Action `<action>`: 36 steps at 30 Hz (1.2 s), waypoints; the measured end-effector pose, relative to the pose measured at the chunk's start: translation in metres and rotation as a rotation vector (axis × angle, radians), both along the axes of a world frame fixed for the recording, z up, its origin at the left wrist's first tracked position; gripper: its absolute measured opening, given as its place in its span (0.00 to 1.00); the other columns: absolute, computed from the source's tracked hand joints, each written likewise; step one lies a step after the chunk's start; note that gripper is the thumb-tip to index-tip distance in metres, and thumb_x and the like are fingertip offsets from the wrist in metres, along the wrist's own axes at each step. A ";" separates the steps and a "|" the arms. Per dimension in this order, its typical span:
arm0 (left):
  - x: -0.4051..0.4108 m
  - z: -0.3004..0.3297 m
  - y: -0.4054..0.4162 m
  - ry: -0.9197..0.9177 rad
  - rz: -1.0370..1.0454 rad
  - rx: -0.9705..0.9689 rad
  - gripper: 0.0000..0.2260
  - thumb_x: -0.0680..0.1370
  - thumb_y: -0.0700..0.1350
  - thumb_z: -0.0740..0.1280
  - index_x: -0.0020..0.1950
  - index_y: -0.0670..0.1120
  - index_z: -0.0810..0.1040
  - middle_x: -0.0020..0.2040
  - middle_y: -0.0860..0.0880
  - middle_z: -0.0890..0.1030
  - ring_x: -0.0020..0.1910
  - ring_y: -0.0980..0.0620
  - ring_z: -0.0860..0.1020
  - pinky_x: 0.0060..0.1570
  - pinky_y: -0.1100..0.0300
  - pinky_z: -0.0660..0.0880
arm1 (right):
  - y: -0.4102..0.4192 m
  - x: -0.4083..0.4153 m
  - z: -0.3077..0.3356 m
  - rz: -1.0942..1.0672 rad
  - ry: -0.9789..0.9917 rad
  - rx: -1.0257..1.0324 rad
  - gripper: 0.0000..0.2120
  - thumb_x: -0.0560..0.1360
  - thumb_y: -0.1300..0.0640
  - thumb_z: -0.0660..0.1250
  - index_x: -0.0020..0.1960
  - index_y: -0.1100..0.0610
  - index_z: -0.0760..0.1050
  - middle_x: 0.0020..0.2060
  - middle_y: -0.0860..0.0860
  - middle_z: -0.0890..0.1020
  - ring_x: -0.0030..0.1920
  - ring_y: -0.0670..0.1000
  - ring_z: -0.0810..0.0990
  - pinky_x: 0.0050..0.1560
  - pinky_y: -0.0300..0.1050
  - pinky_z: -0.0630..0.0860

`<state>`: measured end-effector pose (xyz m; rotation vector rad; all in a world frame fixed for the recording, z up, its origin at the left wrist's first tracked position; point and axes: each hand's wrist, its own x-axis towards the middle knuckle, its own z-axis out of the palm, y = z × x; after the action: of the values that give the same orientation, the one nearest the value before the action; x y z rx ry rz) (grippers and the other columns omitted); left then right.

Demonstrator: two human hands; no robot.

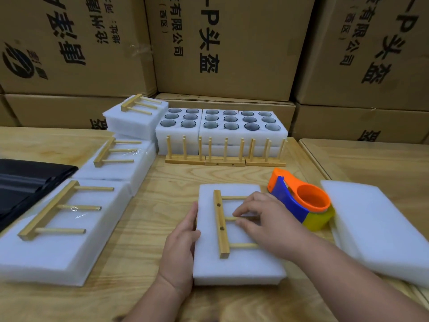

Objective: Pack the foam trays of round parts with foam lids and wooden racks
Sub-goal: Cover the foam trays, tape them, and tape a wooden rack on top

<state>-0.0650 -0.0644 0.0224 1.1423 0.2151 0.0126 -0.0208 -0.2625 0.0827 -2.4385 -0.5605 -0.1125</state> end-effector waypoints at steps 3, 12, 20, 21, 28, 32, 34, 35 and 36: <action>0.000 0.001 -0.002 0.019 0.030 0.029 0.30 0.77 0.28 0.52 0.74 0.48 0.74 0.65 0.51 0.82 0.67 0.47 0.78 0.63 0.50 0.75 | 0.002 0.003 0.003 -0.017 0.022 -0.023 0.03 0.78 0.49 0.72 0.51 0.43 0.83 0.48 0.39 0.77 0.55 0.40 0.72 0.60 0.43 0.73; -0.002 0.005 -0.004 0.025 0.033 0.039 0.31 0.77 0.27 0.52 0.72 0.50 0.74 0.64 0.54 0.83 0.58 0.56 0.82 0.51 0.60 0.80 | 0.002 0.002 0.008 -0.038 0.069 -0.051 0.03 0.78 0.50 0.72 0.47 0.42 0.80 0.47 0.40 0.76 0.53 0.40 0.73 0.54 0.37 0.72; -0.004 0.007 -0.004 -0.029 0.009 -0.113 0.23 0.80 0.32 0.54 0.71 0.46 0.76 0.63 0.50 0.84 0.55 0.56 0.83 0.42 0.64 0.80 | -0.053 0.033 0.036 -0.548 -0.072 -0.120 0.12 0.77 0.46 0.68 0.51 0.55 0.81 0.47 0.51 0.82 0.48 0.54 0.79 0.46 0.46 0.75; -0.004 0.007 -0.005 -0.039 0.012 -0.121 0.22 0.80 0.33 0.54 0.70 0.46 0.77 0.62 0.50 0.84 0.54 0.57 0.84 0.41 0.64 0.80 | -0.062 0.038 0.038 -0.618 0.011 -0.199 0.17 0.76 0.42 0.68 0.48 0.57 0.80 0.43 0.52 0.82 0.43 0.55 0.79 0.42 0.47 0.76; -0.001 0.002 -0.003 -0.080 -0.011 -0.126 0.22 0.81 0.35 0.53 0.69 0.47 0.78 0.65 0.48 0.82 0.62 0.51 0.81 0.48 0.61 0.81 | -0.074 0.051 0.010 -0.507 0.268 -0.540 0.19 0.73 0.35 0.69 0.40 0.45 0.62 0.37 0.46 0.76 0.38 0.44 0.74 0.32 0.42 0.64; -0.001 0.004 -0.004 -0.112 0.011 -0.161 0.24 0.80 0.35 0.54 0.60 0.52 0.86 0.62 0.50 0.84 0.57 0.56 0.83 0.45 0.64 0.80 | -0.077 0.053 0.000 -0.524 0.242 -0.565 0.17 0.74 0.38 0.69 0.42 0.48 0.67 0.38 0.47 0.77 0.38 0.45 0.75 0.32 0.42 0.64; -0.001 0.004 -0.005 -0.124 0.015 -0.161 0.23 0.79 0.36 0.56 0.58 0.54 0.87 0.60 0.50 0.85 0.56 0.55 0.84 0.45 0.64 0.80 | -0.078 0.053 0.000 -0.541 0.243 -0.522 0.16 0.74 0.40 0.70 0.45 0.50 0.69 0.39 0.47 0.77 0.39 0.46 0.75 0.32 0.43 0.65; -0.001 0.005 -0.005 -0.123 0.005 -0.166 0.21 0.78 0.37 0.57 0.59 0.52 0.86 0.60 0.49 0.85 0.56 0.55 0.84 0.46 0.63 0.81 | -0.079 0.053 0.001 -0.543 0.247 -0.467 0.16 0.74 0.41 0.71 0.45 0.50 0.69 0.39 0.47 0.77 0.40 0.47 0.76 0.33 0.43 0.66; -0.001 0.005 -0.006 -0.114 -0.005 -0.165 0.20 0.78 0.37 0.58 0.62 0.49 0.85 0.61 0.48 0.85 0.56 0.53 0.84 0.47 0.61 0.81 | -0.079 0.052 0.004 -0.546 0.248 -0.371 0.15 0.74 0.43 0.72 0.45 0.51 0.70 0.40 0.48 0.78 0.40 0.48 0.77 0.33 0.44 0.68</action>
<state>-0.0660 -0.0700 0.0271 0.9747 0.1093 0.0545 0.0307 -0.3419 0.0863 -2.8499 0.2255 0.0784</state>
